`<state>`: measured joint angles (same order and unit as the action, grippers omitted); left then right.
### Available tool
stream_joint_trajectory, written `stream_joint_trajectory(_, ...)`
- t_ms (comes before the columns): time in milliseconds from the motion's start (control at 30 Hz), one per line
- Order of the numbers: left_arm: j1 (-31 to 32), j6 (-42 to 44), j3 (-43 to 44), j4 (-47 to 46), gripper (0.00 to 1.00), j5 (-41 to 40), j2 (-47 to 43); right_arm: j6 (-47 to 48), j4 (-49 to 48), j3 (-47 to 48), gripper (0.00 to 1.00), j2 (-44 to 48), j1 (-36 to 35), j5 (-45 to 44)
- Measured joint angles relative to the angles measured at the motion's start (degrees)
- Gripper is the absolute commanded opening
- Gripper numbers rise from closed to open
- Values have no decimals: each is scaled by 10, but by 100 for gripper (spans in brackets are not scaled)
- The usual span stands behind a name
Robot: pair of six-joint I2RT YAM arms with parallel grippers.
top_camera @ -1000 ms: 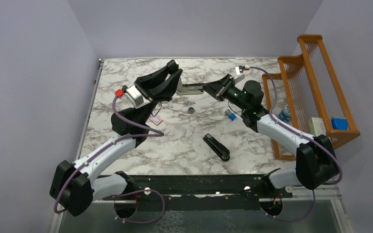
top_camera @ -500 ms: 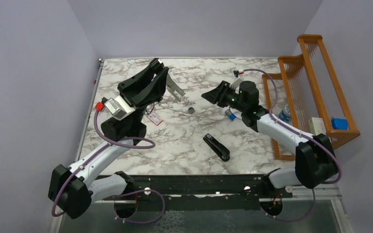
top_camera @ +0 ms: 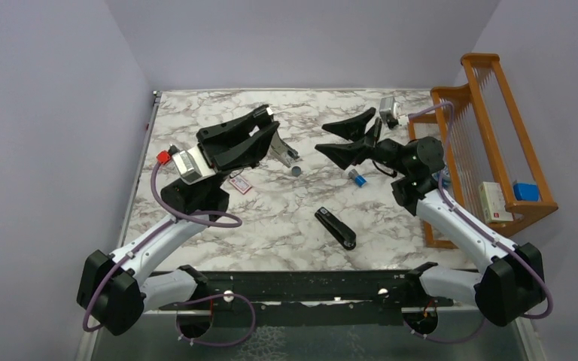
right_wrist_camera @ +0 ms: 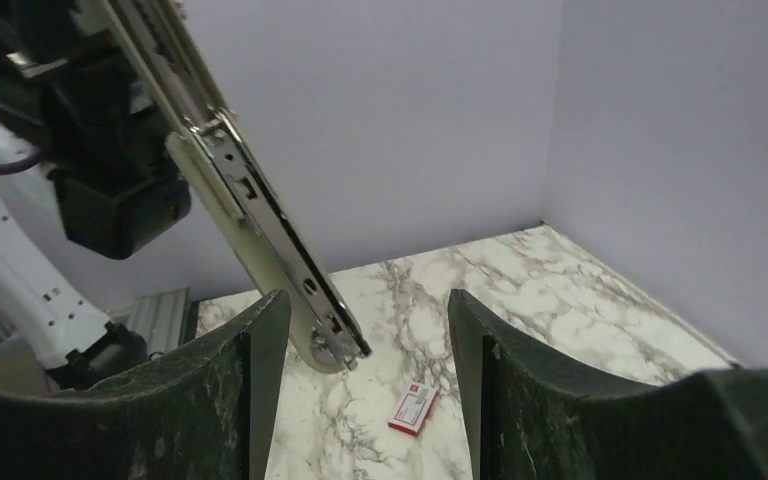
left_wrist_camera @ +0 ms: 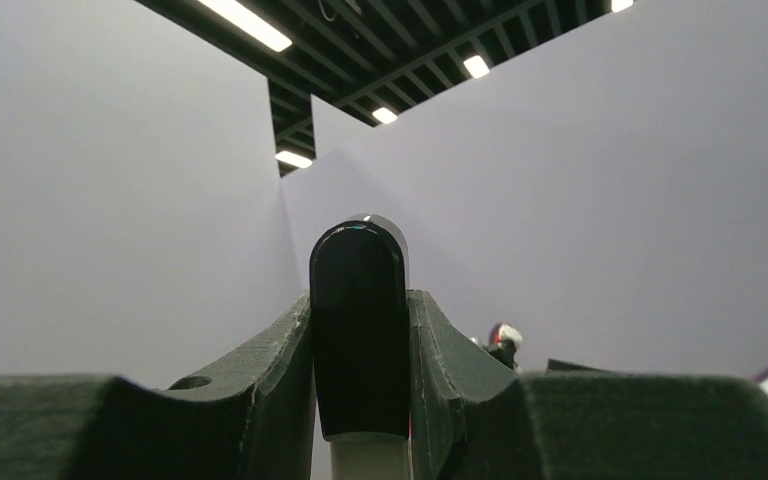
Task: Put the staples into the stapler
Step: Open the stapler at the center of the board.
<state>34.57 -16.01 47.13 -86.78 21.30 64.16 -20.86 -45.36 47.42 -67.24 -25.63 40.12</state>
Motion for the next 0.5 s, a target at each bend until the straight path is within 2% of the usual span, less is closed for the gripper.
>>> stream_joint_trajectory(333, 0, -93, 13, 0, 0, 90, 54, 14, -104, 32, 58, -26, -19, 168)
stream_joint_trajectory(500, 0, -112, 20, 0, 0, 105, 61, 49, -99, 32, 55, -30, -54, 189)
